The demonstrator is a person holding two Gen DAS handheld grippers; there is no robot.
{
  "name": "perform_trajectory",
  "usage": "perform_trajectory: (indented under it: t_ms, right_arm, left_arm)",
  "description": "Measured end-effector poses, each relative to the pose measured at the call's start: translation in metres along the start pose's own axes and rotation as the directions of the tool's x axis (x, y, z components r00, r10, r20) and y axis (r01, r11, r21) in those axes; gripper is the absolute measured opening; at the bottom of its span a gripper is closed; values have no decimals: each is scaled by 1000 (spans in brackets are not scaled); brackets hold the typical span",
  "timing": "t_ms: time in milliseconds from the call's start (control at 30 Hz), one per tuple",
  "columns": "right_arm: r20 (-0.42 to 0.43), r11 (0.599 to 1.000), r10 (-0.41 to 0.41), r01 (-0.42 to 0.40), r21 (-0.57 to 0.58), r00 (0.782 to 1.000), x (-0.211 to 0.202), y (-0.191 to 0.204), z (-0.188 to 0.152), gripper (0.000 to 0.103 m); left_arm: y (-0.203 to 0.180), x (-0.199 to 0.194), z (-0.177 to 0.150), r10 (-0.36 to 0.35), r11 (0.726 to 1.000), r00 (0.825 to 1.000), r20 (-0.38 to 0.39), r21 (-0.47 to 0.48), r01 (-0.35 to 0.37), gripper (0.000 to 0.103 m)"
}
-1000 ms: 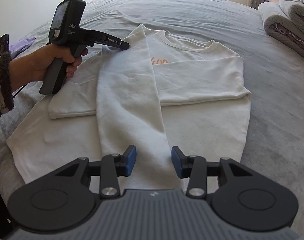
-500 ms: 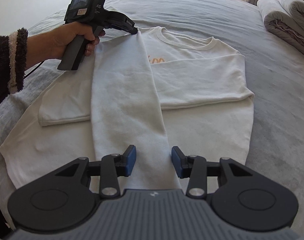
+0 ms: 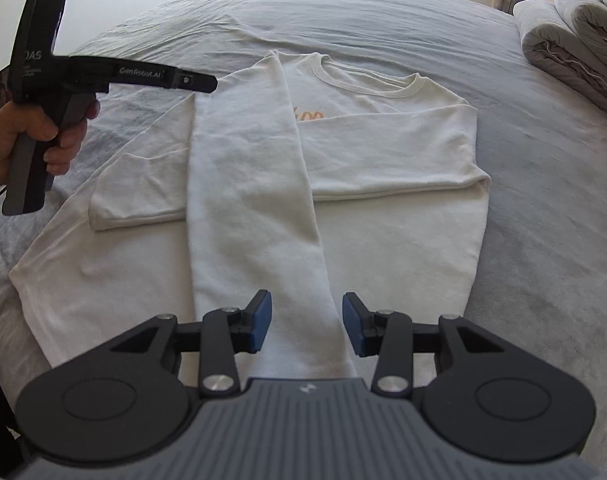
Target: Fold clothes
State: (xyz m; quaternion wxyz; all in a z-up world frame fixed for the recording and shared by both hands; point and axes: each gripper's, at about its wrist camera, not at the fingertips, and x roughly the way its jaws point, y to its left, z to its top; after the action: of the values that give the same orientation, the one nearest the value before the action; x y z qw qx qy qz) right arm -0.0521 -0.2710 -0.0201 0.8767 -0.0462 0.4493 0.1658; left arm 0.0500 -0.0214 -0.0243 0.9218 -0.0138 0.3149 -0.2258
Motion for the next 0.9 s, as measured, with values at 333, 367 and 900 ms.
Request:
perform_trajectory:
  t_ms: [333, 367, 900]
  right_arm:
    - [-1, 997, 42, -42, -62, 999, -3, 18, -27, 43]
    - [-8, 998, 31, -32, -62, 999, -2, 19, -31, 43]
    - [-13, 994, -61, 62, 95, 998, -9, 42, -19, 43]
  left_arm:
    - [-7, -51, -83, 1, 1000, 999, -39, -3, -1, 28]
    - [-8, -57, -84, 0, 1000, 999, -45, -7, -1, 28]
    - [30, -72, -72, -2, 990, 999, -45, -144, -4, 38]
